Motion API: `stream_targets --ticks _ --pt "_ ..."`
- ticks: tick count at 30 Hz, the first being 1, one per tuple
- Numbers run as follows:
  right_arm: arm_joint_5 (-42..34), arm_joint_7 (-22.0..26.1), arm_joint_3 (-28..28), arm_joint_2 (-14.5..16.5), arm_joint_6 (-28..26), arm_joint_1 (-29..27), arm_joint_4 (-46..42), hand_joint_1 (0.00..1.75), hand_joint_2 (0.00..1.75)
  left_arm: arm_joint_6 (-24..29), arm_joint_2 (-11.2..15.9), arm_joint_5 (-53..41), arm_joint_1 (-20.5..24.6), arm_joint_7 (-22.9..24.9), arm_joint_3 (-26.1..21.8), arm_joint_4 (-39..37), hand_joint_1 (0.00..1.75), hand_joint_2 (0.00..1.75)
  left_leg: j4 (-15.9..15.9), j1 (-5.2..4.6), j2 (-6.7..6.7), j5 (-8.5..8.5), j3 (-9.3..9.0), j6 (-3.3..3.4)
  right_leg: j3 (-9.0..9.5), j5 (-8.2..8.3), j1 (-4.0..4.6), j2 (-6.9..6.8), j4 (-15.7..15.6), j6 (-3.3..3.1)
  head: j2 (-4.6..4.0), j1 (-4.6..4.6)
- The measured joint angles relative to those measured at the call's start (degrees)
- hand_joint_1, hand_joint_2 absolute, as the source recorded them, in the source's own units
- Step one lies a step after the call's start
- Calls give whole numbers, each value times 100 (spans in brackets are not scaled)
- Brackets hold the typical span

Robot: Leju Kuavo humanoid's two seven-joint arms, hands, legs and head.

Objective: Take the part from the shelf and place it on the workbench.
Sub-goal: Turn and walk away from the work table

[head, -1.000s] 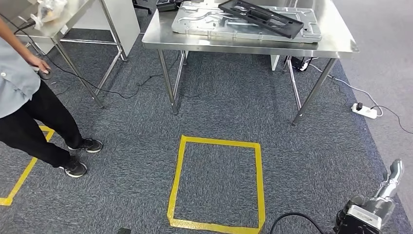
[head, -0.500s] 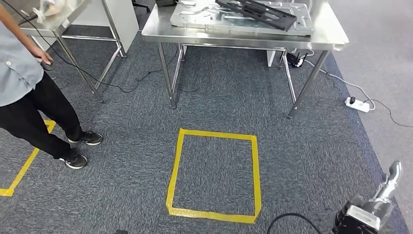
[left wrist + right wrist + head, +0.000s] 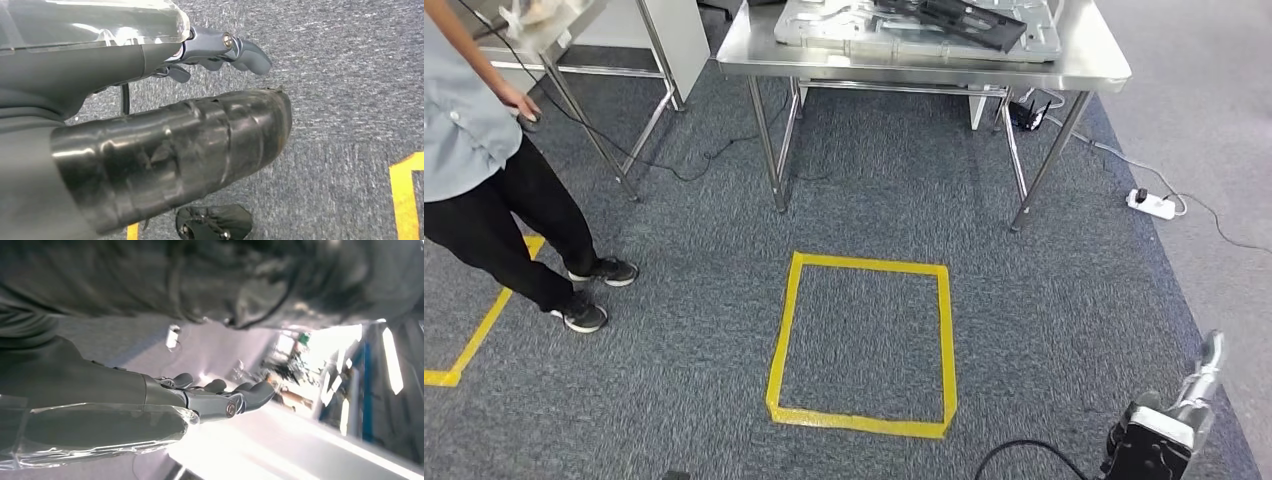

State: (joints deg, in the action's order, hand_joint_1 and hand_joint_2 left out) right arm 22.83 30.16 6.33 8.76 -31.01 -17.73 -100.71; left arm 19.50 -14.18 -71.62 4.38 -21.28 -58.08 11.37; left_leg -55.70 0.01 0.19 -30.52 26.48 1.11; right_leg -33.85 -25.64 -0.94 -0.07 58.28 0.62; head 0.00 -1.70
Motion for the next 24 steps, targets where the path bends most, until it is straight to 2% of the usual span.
stream_targets --ticks 2,3,6,7,8,9,11,12,13,14,16,18,20,21,22,23,24 --pt "-146 -105 264 16 229 101 378 0 0 5 -14 11 -6 14 -4 0 0 0 62 23 42 78 29 79 -37 -42 1 8 61 62 -1 -3" --pt "-238 -128 433 23 333 183 657 0 0 8 -21 23 -7 20 -7 0 0 0 97 36 69 123 42 127 -112 -163 4 11 218 80 -1 -5" --pt "-314 191 1136 31 591 552 1966 0 0 13 -32 72 -14 35 -13 0 0 0 105 17 146 202 127 210 -536 -729 -4 11 1194 114 -1 -10" --pt "-247 354 1440 31 659 689 2510 0 0 13 -35 81 -19 42 -15 0 0 0 87 4 169 214 160 219 -620 -805 -5 9 1427 123 -1 -11" --pt "-161 507 1751 30 703 822 3053 0 0 13 -39 86 -22 50 -16 0 0 0 63 -10 189 221 188 223 -610 -777 -5 6 1479 123 0 -11" --pt "-75 634 2050 28 717 946 3572 0 0 13 -44 89 -25 58 -19 0 0 0 37 -20 208 218 207 221 -485 -648 -2 -6 1300 111 -1 -11" --pt "85 790 2582 19 706 1182 4526 0 0 13 -58 92 -27 67 -23 0 0 0 -22 -48 258 193 226 204 -54 -337 34 -132 567 47 -1 -11" --pt "161 832 2809 13 683 1295 4951 0 0 13 -66 92 -28 69 -26 0 0 0 -55 -67 287 172 237 185 110 -249 62 -208 255 5 -1 -11" --pt "232 859 3010 6 659 1394 5339 0 0 13 -71 92 -27 69 -27 0 0 0 -82 -83 321 155 246 163 195 -219 90 -261 68 -30 0 -9" --pt "294 874 3188 0 638 1473 5684 0 0 13 -75 92 -26 69 -28 0 0 0 -98 -95 358 142 255 139 208 -235 113 -278 5 -57 0 -9" --pt "372 878 3484 -13 619 1561 6265 0 0 16 -81 92 -18 71 -30 0 0 0 -113 -95 410 120 263 89 187 -209 95 -198 -19 -100 -1 -8" --pt "437 842 3694 -20 604 1631 6697 0 0 23 -86 93 -15 70 -35 0 0 0 -309 -80 278 -47 339 14 177 -169 46 -120 -54 -158 -1 -8" --pt "526 766 3837 -20 574 1726 7022 0 0 29 -85 94 -22 69 -43 0 0 0 -913 -37 89 -415 595 -59 154 -143 22 -32 -64 -196 -1 -6" --pt "577 713 3901 -21 552 1767 7165 0 0 31 -85 94 -27 69 -46 0 0 0 -1289 -11 52 -588 763 -83 142 -137 21 12 -60 -203 -1 -6" --pt "630 655 3965 -23 529 1795 7296 0 0 34 -85 94 -33 70 -50 0 0 0 -1571 13 41 -673 889 -105 135 -135 20 57 -52 -204 -1 -6" --pt "684 594 4027 -25 504 1814 7418 0 0 37 -85 96 -37 71 -52 0 0 0 -1676 34 38 -647 938 -120 131 -135 17 100 -40 -203 -1 -7" --pt "735 527 4085 -27 483 1830 7534 0 0 39 -85 100 -39 71 -55 0 0 0 -1559 53 34 -509 886 -131 128 -138 11 146 -22 -198 -1 -7"
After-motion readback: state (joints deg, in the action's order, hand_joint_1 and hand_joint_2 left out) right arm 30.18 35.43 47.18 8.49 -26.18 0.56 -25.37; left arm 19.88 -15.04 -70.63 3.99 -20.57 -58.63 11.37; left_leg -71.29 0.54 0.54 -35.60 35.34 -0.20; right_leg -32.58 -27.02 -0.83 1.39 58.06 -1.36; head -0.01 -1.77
